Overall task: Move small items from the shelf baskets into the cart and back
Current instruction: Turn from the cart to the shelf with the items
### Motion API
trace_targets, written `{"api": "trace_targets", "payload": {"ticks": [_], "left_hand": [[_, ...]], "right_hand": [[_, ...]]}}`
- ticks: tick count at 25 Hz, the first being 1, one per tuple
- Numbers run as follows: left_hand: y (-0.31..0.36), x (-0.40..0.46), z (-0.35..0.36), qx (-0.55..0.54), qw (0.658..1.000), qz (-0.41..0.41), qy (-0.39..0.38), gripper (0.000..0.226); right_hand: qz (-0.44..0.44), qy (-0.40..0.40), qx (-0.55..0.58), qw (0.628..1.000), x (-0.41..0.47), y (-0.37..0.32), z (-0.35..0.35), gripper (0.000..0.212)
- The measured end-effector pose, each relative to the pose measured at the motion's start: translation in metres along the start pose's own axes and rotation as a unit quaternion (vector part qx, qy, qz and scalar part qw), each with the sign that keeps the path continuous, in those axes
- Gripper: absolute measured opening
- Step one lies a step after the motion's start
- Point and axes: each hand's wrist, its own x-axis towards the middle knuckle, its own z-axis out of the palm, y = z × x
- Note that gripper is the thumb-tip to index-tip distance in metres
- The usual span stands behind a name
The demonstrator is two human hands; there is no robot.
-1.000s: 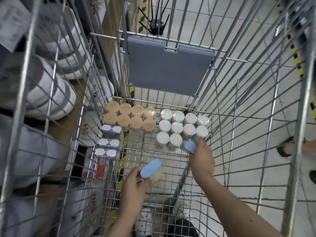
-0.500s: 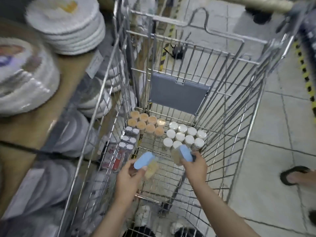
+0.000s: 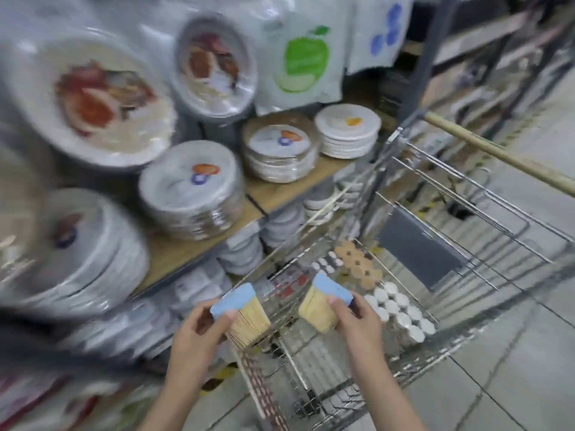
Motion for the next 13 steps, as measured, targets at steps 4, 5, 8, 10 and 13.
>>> {"api": "trace_targets", "payload": {"ticks": [4,5,8,10,13], "left_hand": [[0.027,-0.061,-0.09,-0.064,0.986,0.04,0.148,0.013],[0.034,-0.079,-0.114,-0.08,0.977,0.054,0.189,0.013],[0.044,-0.133,-0.177,-0.13,0.949,0.075,0.278,0.008],[0.04,-0.174,-0.222,-0.141,0.929,0.078,0.334,0.008],[0.03,-0.238,-0.293,-0.151,0.894,0.084,0.414,0.009]], "right_hand": [[-0.009,-0.173,-0.035,0.984,-0.06,-0.028,0.064,0.014],[-0.013,-0.221,-0.048,0.974,-0.078,-0.031,0.084,0.011],[-0.023,-0.332,-0.076,0.94,-0.136,-0.035,0.141,0.006],[-0.018,-0.405,-0.081,0.911,-0.181,-0.026,0.179,0.007],[-0.029,-0.493,-0.102,0.864,-0.26,-0.004,0.232,0.008]]}}
